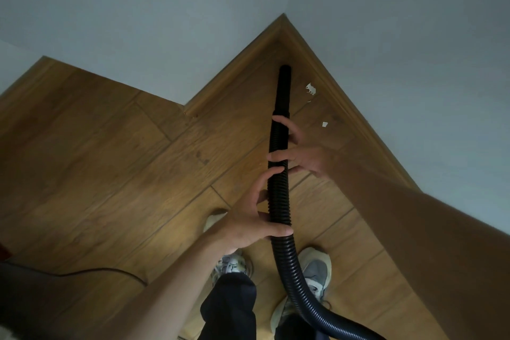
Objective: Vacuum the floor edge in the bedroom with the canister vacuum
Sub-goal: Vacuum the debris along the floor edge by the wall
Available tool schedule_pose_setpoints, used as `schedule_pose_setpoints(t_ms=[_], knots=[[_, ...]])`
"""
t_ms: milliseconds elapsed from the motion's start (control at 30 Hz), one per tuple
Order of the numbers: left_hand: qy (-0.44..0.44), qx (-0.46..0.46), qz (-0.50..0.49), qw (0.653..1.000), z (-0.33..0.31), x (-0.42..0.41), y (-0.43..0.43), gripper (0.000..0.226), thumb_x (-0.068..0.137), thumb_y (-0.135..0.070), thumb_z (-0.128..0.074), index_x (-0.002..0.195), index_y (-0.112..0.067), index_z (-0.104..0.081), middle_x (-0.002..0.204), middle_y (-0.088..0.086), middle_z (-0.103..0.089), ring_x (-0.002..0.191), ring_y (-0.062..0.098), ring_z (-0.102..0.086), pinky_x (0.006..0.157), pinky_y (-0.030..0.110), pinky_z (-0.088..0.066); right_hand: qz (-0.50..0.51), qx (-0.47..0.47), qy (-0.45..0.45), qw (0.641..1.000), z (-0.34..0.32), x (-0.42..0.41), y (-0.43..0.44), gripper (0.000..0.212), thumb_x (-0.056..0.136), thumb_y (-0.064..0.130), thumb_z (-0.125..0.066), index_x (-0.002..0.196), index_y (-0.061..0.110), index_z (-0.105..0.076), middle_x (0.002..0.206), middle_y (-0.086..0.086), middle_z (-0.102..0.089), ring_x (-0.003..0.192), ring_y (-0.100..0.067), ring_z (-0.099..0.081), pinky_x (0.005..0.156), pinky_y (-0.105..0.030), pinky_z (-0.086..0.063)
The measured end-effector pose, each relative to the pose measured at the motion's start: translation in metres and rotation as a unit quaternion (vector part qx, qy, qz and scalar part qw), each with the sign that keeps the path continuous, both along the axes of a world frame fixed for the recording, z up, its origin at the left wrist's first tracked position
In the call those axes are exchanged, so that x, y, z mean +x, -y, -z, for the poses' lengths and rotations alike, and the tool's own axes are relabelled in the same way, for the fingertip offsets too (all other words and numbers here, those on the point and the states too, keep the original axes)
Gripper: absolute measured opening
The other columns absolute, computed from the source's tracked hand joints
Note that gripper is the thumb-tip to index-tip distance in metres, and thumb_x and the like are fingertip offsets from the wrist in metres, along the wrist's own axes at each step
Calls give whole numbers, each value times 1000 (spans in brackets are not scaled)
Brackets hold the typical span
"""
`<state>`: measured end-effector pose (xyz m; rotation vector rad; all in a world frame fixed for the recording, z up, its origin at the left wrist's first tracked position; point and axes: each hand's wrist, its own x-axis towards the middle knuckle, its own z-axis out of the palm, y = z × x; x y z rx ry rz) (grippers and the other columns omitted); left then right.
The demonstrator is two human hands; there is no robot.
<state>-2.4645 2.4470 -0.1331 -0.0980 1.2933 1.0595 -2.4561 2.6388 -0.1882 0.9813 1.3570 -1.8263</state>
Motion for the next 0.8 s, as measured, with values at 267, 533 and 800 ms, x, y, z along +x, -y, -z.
schedule_pose_setpoints(t_ms=[267, 533, 800], knots=[[5, 0, 56, 998, -10, 6, 11, 101, 72, 5, -83, 133, -63, -39, 141, 7, -47, 93, 25, -74, 81, 49, -62, 62, -15, 5, 998, -3, 30, 14, 91, 81, 4, -79, 145, 50, -34, 127, 7, -47, 105, -8, -57, 67, -30, -59], [-5, 0, 90, 996, -10, 19, 2, 100, 72, 2, -83, 131, -66, -38, 140, 5, -47, 90, 21, -74, 77, 45, -63, 91, -15, 7, 996, -6, 52, 8, 91, 82, 3, -77, 146, 50, -33, 139, -1, -44, 107, -9, -57, 62, -26, -58], [6, 4, 109, 994, -11, 28, 8, 100, 74, 3, -82, 133, -64, -37, 140, 6, -47, 85, 17, -73, 73, 39, -61, 109, -37, 10, 993, -5, 70, 13, 91, 82, 4, -78, 145, 52, -33, 143, -2, -41, 108, -10, -58, 66, -29, -60]])
